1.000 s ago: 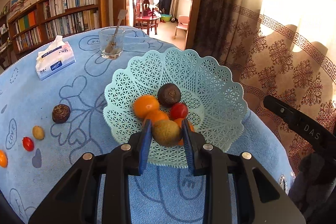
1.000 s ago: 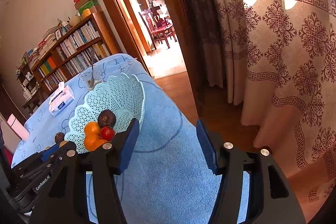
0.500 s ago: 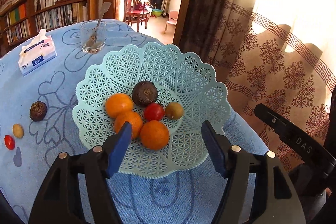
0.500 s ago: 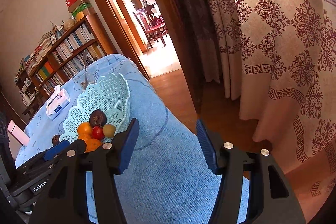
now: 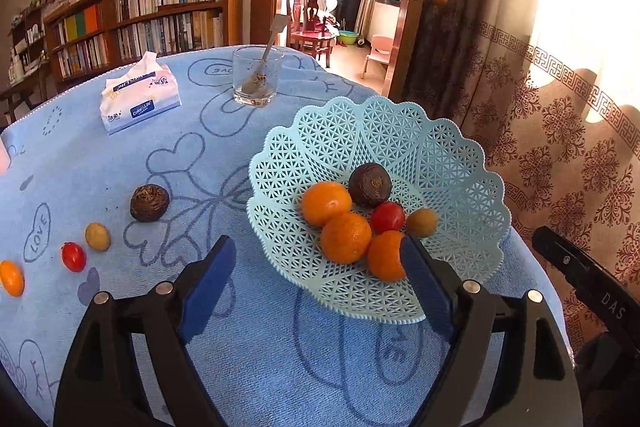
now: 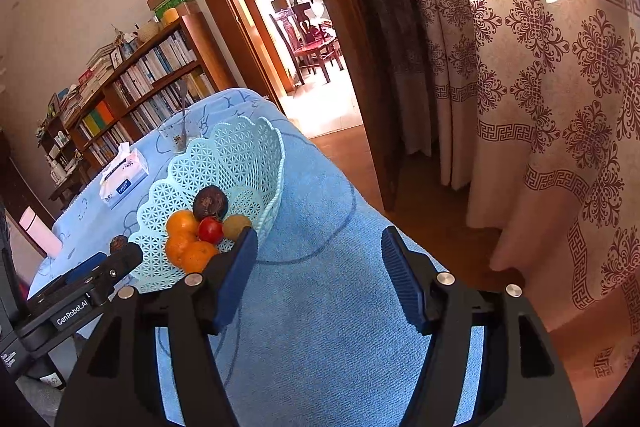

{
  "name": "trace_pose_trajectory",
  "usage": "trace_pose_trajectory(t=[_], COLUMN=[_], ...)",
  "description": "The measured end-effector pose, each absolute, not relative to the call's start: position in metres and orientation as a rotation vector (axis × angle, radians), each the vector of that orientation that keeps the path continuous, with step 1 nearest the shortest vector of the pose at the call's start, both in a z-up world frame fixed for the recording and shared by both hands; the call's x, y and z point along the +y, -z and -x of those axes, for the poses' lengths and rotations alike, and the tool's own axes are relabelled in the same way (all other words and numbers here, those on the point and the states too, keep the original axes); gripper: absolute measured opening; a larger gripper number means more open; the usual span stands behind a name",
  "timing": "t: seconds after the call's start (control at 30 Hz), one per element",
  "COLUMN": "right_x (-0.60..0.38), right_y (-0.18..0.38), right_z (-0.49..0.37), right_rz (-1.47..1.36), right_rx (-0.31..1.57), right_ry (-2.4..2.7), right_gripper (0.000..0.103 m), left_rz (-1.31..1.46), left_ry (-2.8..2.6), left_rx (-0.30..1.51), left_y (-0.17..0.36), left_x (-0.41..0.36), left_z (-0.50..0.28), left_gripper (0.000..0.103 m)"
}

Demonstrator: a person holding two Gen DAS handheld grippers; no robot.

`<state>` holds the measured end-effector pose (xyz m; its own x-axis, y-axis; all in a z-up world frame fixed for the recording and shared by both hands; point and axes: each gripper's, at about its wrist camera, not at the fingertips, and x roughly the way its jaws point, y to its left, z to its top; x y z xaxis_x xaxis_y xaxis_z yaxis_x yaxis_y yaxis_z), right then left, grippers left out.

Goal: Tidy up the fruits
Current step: 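Lower the kiwi into the basket and open the left gripper, then withdraw the left gripper and move it to the large orange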

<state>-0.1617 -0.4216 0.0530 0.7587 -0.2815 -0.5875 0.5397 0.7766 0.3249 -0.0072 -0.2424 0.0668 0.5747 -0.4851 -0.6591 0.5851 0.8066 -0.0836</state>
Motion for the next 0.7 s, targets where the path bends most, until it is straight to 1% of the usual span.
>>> trace_pose_trajectory(t=[0.13, 0.7], right_x=[-0.416, -0.378], right_y=[-0.051, -0.053], right_z=[0.161, 0.143], right_rz=[-0.506, -0.468], right_rx=[0.552, 0.582], right_ry=[0.466, 0.412], right_gripper=[0.066, 0.067], left_rz=[-0.169, -0.153], left_ry=[0.596, 0.5], left_rx=[0.704, 0.691], left_y=[-0.068, -0.067], left_x=[-0.235, -0.192], left_z=[0.008, 0.001], left_gripper=[0.089, 0.089])
